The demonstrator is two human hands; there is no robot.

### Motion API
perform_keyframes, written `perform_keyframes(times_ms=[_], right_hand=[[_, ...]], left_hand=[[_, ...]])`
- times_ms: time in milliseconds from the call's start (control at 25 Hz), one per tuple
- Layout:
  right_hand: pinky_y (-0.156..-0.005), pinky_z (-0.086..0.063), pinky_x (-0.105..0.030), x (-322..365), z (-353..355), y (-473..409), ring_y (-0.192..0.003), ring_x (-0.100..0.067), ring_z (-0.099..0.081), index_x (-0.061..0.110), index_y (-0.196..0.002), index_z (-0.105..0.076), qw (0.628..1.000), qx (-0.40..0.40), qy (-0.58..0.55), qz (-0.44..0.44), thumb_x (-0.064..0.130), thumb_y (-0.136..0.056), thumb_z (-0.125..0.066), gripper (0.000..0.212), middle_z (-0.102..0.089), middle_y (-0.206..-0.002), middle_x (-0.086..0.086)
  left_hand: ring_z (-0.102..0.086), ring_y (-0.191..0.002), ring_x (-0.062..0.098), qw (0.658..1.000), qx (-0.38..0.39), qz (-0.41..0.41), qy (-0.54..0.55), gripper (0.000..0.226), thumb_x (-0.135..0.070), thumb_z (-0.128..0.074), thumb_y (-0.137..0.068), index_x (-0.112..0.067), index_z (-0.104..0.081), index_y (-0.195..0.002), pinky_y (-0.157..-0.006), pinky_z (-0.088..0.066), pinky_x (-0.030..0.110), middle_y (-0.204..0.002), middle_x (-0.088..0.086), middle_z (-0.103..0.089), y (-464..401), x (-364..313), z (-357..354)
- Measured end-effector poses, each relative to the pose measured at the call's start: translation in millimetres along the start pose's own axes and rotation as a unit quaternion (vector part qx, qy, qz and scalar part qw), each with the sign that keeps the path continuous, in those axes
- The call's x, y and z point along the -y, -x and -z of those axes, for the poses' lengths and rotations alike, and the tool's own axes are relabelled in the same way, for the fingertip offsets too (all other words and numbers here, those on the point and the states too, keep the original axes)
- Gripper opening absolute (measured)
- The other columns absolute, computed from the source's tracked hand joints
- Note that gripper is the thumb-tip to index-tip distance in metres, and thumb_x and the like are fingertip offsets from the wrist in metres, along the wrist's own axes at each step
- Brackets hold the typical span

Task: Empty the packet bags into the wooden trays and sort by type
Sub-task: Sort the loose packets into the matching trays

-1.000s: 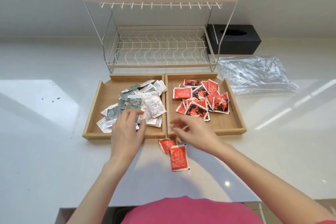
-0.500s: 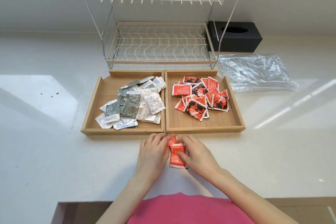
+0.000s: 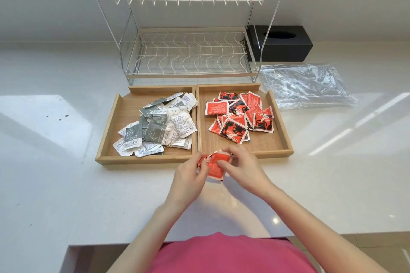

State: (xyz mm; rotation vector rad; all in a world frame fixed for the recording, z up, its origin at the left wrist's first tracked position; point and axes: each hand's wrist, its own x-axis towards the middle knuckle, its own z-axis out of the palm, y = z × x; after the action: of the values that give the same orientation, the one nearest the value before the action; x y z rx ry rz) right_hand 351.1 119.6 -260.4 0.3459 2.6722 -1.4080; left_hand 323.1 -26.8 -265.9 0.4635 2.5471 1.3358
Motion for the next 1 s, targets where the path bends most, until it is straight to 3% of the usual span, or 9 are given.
perform_keyframes(times_ms=[120,240,320,440,520,640,720,800,1000], right_hand=[[-0.077,-0.049,-0.033,5.7,21.2,-6.6,-0.076,-0.016,-0.062,0.026,-0.083,-0.059,0.994,0.016,-0.105,-0.024,0.016,-0.082,-0.062,0.011,-0.064,-0.082,0.001],[-0.058,-0.045,-0.01,9.0,43.8,-16.4,-0.056,0.006,-0.057,0.018,-0.089,-0.062,0.983,0.003,-0.179,-0.044,0.009,-0.084,-0.06,0.01,-0.063,-0.072,0.005],[-0.049,-0.039,-0.006,2.8,61.7,-26.1,-0.048,0.008,-0.053,0.006,-0.099,-0.062,0.978,-0.052,-0.192,-0.059,0.006,-0.084,-0.059,0.015,-0.06,-0.069,0.003],[-0.048,-0.039,-0.006,-14.8,89.3,-39.9,-0.046,0.008,-0.053,0.005,-0.1,-0.062,0.977,-0.104,-0.167,-0.08,0.007,-0.083,-0.061,0.017,-0.059,-0.068,0.002],[-0.056,-0.042,-0.008,-26.2,98.9,-47.0,-0.056,0.005,-0.057,0.012,-0.097,-0.061,0.981,-0.097,-0.141,-0.097,0.009,-0.083,-0.061,0.014,-0.063,-0.074,0.002],[-0.069,-0.042,-0.019,-38.1,100.1,-53.5,-0.08,-0.013,-0.059,0.018,-0.096,-0.062,0.99,-0.07,-0.067,-0.106,0.012,-0.082,-0.061,0.015,-0.065,-0.09,-0.002],[-0.066,-0.037,-0.016,-42.6,97.2,-55.3,-0.086,-0.013,-0.056,0.018,-0.101,-0.064,0.995,-0.046,0.018,-0.089,0.013,-0.081,-0.06,0.021,-0.066,-0.096,-0.001],[-0.071,-0.034,-0.011,-44.1,98.0,-55.7,-0.095,-0.014,-0.056,0.016,-0.111,-0.061,0.996,-0.033,0.057,-0.062,0.011,-0.083,-0.056,0.029,-0.065,-0.109,-0.002],[-0.097,-0.033,-0.022,-44.5,120.6,-51.9,-0.12,-0.019,-0.049,0.017,-0.128,-0.048,0.993,-0.036,0.113,0.016,0.015,-0.085,-0.054,0.043,-0.054,-0.131,-0.004]], left_hand=[[-0.05,-0.052,-0.009,1.0,0.014,-0.004,0.024,0.006,-0.021,-0.059,-0.084,-0.022,-0.062,-0.089,-0.054,-0.035,0.011,-0.057,-0.01,-0.054,-19.7,-10.1,6.7],[-0.055,-0.053,-0.01,0.988,0.032,0.039,0.144,0.013,-0.026,-0.059,-0.084,-0.018,-0.067,-0.091,-0.055,-0.046,0.016,-0.062,-0.013,-0.067,-42.5,-19.2,5.0],[-0.058,-0.054,-0.004,0.974,0.025,0.085,0.207,0.016,-0.02,-0.057,-0.085,-0.011,-0.066,-0.096,-0.049,-0.05,0.016,-0.063,-0.013,-0.067,-55.8,-24.8,2.3],[-0.058,-0.066,0.014,0.987,-0.002,0.097,0.129,0.01,-0.023,-0.057,-0.085,-0.019,-0.063,-0.092,-0.064,-0.051,0.031,-0.078,0.003,-0.066,-77.0,-23.6,-1.3],[-0.055,-0.067,0.018,0.994,0.0,0.086,0.06,0.012,-0.025,-0.057,-0.084,-0.021,-0.061,-0.095,-0.064,-0.045,0.031,-0.076,0.001,-0.062,-85.1,-23.6,-7.3],[-0.048,-0.061,0.012,0.997,0.011,0.071,-0.012,0.02,-0.026,-0.056,-0.085,-0.017,-0.061,-0.102,-0.057,-0.034,0.024,-0.071,0.0,-0.057,-87.8,-28.4,-19.4],[-0.055,-0.073,0.015,0.996,0.032,0.058,-0.053,0.025,-0.025,-0.055,-0.085,-0.018,-0.06,-0.109,-0.067,-0.039,0.027,-0.089,0.004,-0.065,-87.0,-31.1,-27.3],[-0.059,-0.097,0.02,0.995,0.03,0.043,-0.085,0.031,-0.021,-0.053,-0.086,-0.016,-0.057,-0.116,-0.084,-0.041,0.03,-0.113,0.006,-0.064,-84.8,-34.3,-31.9],[-0.055,-0.113,0.024,0.984,-0.005,-0.037,-0.175,0.035,-0.02,-0.048,-0.088,-0.013,-0.054,-0.121,-0.096,-0.041,0.037,-0.125,0.006,-0.059,-87.5,-52.7,-36.8]])
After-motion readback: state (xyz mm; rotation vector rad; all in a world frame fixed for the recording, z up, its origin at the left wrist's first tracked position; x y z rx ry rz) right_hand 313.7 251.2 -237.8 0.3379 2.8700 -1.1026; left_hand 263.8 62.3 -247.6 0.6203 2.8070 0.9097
